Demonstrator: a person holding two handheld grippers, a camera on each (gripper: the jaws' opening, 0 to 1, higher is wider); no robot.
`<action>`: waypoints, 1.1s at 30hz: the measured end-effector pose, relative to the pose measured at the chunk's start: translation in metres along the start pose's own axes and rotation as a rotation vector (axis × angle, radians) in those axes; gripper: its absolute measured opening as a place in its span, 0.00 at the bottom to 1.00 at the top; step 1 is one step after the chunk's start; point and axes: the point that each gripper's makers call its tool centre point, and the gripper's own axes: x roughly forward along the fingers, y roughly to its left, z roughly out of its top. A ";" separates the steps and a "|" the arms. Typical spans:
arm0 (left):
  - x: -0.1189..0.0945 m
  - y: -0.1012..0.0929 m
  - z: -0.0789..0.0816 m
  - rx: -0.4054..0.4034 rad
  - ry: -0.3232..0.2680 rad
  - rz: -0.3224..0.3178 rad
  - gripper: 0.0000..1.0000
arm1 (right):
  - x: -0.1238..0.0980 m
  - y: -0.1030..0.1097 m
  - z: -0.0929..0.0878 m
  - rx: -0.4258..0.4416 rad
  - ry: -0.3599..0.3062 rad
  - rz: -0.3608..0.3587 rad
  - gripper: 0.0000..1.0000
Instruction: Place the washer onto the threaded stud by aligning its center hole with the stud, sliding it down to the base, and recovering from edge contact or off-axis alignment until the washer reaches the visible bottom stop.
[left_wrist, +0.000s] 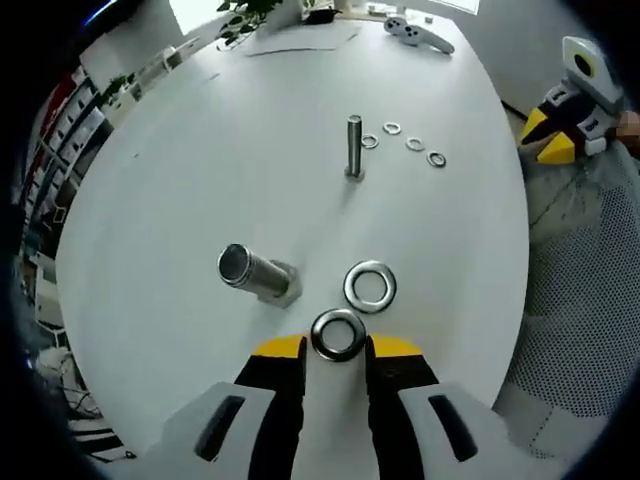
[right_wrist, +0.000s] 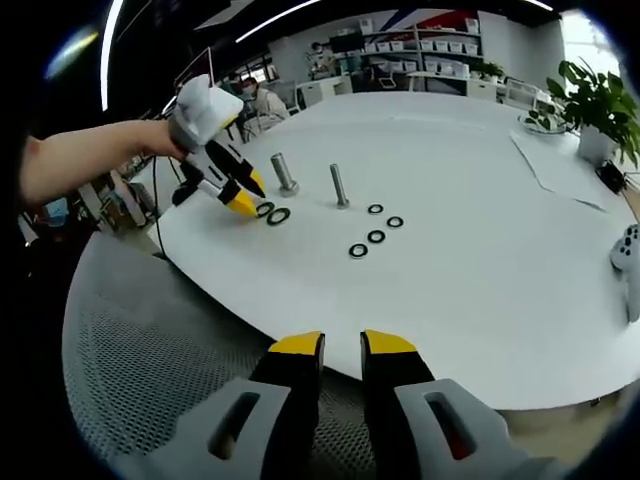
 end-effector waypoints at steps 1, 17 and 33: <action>0.001 -0.001 -0.001 0.010 0.003 -0.002 0.21 | 0.000 0.000 0.000 -0.001 0.003 0.001 0.17; 0.007 0.000 0.001 0.068 0.092 -0.011 0.21 | 0.000 0.001 -0.003 -0.008 0.017 0.004 0.17; 0.010 0.000 0.003 0.102 0.165 -0.068 0.22 | 0.000 0.000 -0.002 0.001 0.014 0.000 0.18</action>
